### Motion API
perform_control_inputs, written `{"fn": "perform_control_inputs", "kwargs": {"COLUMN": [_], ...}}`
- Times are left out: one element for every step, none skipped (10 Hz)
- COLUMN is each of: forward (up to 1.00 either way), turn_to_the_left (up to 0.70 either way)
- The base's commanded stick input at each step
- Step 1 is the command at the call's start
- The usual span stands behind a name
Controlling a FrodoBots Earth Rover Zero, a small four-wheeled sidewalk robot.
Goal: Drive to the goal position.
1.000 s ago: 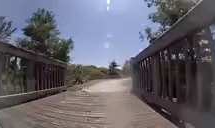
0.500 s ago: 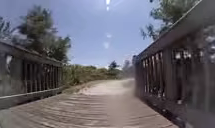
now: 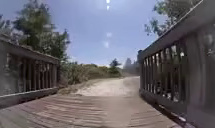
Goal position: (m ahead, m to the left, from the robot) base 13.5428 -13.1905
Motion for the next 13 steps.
{"fn": "perform_control_inputs", "kwargs": {"forward": [0.70,0.70,0.70,0.70,0.70,0.70,0.70,0.70,0.70,0.70,0.70,0.70,0.70], "turn_to_the_left": [0.00,0.00,0.06,0.14,0.10,0.03,0.00,0.00,0.00,0.00,0.00,0.00,0.00]}}
